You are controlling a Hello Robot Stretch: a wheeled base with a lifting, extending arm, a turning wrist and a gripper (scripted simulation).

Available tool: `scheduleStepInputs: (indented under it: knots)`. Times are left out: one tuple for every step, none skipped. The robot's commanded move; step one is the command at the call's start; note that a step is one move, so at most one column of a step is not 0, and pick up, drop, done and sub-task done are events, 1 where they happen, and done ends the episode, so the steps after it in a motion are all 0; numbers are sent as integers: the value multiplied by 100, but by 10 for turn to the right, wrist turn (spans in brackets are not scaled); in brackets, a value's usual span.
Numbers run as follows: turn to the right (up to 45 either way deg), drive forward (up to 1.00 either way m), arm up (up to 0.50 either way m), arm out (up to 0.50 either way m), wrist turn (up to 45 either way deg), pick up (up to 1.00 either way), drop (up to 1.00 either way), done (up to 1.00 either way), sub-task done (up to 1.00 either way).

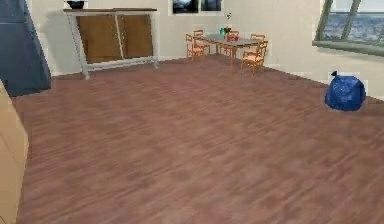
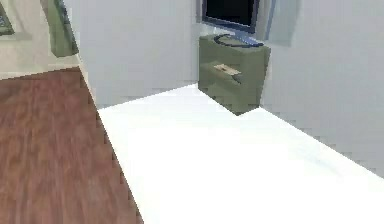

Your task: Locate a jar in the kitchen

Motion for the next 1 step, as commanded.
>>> scheduleStepInputs:
  knots:
    - [0,100,0,0,0,0,0,0,0]
